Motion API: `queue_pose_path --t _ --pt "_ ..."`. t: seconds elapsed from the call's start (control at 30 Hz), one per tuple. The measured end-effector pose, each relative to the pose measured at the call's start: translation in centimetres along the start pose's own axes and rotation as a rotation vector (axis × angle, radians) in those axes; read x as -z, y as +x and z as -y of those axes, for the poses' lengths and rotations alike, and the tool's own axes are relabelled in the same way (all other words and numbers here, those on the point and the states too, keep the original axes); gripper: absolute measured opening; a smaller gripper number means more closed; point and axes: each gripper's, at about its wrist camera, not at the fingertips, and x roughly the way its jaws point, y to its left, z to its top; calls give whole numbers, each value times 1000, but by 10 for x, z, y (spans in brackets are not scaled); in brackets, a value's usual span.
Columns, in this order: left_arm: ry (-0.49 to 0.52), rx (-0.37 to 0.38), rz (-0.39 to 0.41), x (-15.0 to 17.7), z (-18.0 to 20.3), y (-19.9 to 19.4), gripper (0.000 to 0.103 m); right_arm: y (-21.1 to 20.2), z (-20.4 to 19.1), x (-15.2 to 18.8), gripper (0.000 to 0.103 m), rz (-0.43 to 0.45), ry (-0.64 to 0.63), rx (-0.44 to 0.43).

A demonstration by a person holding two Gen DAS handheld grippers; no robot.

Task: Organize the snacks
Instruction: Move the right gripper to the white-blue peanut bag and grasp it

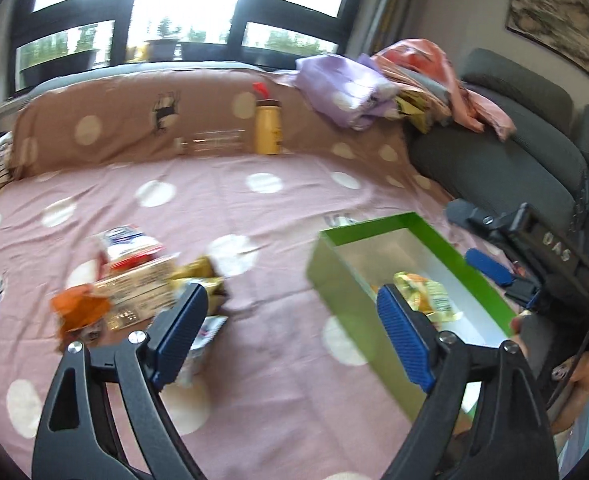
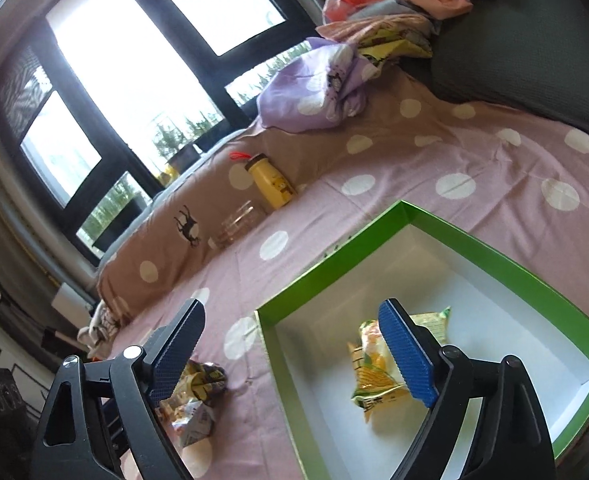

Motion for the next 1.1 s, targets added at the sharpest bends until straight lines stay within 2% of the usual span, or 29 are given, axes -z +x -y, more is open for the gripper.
queue_pose_path --t 0.17,0.37,0.43,0.53,0.7,0.83,0.93,1.1 --pt "-112 -105 -4 13 -47 -17 87 12 -31 8 93 -36 -90 14" --pt "-196 -125 -44 34 -100 -22 87 30 -62 25 93 -90 -184 38" --pt "-257 -114 -46 41 -117 -20 87 39 -68 31 93 -122 -197 31" --pt "-335 -126 -99 47 -135 -15 87 55 -78 43 93 -184 -225 24" --pt "-365 -200 -150 54 -152 -11 87 82 -92 66 93 -297 -236 -3" --pt "-394 -193 -201 60 -159 -4 87 100 -103 85 93 -390 -236 -44" --pt "-387 -220 -240 64 -159 2 87 113 -110 97 93 -451 -238 -61" --pt "-404 -229 -273 69 -162 5 87 134 -123 113 93 -540 -231 -92"
